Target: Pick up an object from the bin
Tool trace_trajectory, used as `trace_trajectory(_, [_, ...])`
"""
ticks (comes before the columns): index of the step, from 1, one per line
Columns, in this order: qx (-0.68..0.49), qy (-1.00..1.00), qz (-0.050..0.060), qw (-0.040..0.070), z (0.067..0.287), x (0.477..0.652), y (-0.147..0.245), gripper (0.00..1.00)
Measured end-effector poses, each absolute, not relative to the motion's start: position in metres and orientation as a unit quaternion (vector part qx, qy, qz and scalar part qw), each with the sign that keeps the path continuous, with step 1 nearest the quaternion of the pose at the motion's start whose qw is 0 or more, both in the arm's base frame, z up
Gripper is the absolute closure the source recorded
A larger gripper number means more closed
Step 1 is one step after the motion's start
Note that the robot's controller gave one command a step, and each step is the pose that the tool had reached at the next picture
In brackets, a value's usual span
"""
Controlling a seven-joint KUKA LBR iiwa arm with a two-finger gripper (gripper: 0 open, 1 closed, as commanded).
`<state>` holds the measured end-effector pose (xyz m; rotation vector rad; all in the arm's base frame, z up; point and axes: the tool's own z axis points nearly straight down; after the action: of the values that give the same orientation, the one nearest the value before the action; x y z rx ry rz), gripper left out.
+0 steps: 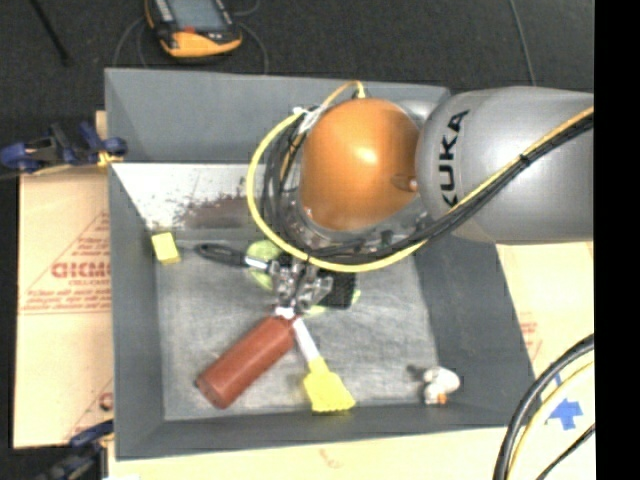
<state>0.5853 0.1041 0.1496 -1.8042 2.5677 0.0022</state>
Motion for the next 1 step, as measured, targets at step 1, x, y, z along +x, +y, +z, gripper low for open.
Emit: trace_trajectory(1, [-0.574, 0.819, 0.001, 0.001, 0.1496, 0.5852, 0.104, 0.0])
